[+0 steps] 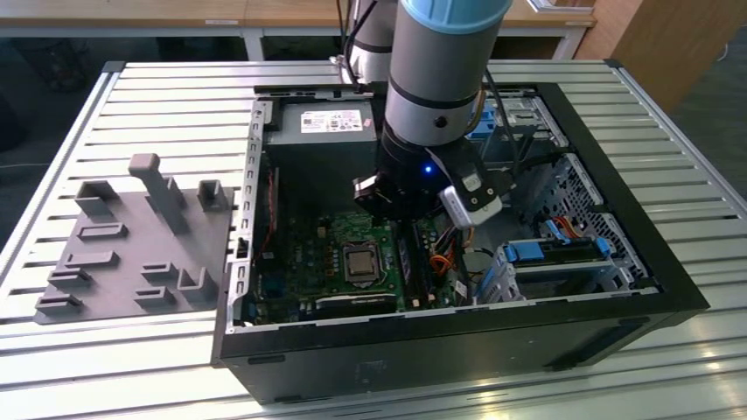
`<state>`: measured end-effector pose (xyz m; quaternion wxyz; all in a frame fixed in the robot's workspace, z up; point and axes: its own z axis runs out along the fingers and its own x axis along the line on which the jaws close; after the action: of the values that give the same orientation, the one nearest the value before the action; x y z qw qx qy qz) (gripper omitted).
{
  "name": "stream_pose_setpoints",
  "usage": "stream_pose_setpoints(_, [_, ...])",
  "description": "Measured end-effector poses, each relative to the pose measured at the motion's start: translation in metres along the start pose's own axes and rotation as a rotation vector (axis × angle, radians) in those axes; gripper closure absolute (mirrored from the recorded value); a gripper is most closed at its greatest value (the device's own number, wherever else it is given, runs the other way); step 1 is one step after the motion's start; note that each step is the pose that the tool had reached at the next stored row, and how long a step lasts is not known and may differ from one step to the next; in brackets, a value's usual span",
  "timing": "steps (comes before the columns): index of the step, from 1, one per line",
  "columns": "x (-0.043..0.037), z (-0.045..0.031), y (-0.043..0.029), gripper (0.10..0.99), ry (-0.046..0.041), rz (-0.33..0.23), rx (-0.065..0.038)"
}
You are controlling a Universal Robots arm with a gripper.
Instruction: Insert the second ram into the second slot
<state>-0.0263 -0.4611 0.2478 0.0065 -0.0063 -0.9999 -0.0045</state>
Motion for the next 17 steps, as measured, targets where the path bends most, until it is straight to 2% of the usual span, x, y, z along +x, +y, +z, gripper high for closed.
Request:
stream_pose_setpoints(8, [-0.0009,0.0029,-0.0005,0.949,0.0006,-0.006,0.003])
stream_pose_setpoints(12, [-0.001,0.0054,-0.0048,0.949,0.0006,-0.006,0.003])
stream_pose_setpoints(17, [-0.001,0.0076,-0.0054,0.949,0.0007,-0.006,0.005])
